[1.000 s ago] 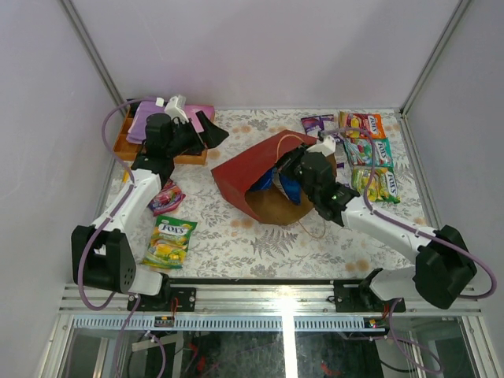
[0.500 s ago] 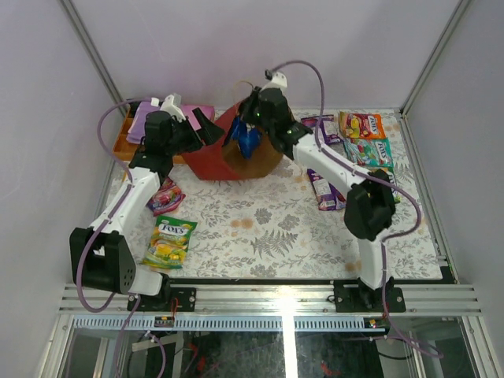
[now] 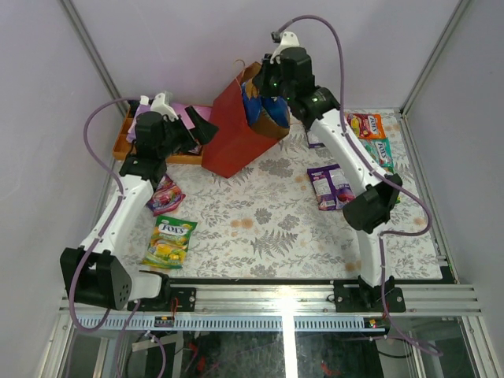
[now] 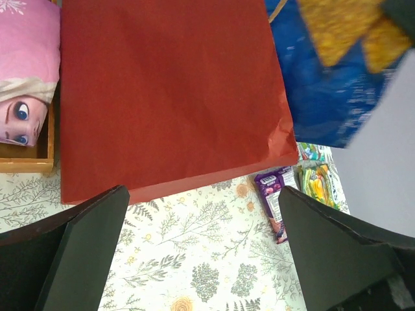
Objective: Take the snacks out of the paper bag
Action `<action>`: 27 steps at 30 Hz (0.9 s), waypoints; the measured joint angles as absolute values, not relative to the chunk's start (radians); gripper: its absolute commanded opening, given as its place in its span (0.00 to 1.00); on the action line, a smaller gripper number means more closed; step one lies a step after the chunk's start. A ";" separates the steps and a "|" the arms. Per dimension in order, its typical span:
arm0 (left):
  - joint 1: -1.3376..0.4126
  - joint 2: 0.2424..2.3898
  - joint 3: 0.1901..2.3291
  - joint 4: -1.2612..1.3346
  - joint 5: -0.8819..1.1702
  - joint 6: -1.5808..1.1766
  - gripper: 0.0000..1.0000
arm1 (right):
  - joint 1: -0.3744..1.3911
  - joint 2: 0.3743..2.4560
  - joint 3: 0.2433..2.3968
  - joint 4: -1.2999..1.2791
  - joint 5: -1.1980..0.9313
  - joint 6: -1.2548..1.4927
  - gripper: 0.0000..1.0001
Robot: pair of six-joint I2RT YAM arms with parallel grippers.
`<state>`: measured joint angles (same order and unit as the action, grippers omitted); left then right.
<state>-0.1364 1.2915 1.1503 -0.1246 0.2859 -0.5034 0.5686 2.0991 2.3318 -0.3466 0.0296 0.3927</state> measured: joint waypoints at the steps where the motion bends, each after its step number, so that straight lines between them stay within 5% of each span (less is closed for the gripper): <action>1: -0.136 1.298 1.150 -0.125 0.285 -0.503 1.00 | 0.563 2.095 2.357 -0.371 0.018 0.380 0.00; 15: -0.136 1.364 1.150 -0.131 0.241 -0.521 1.00 | 0.563 1.680 2.275 -0.488 -0.059 0.248 0.00; 27: -0.127 1.311 1.153 -0.176 0.164 -0.519 1.00 | 0.563 1.203 1.572 -0.362 -0.419 0.344 0.00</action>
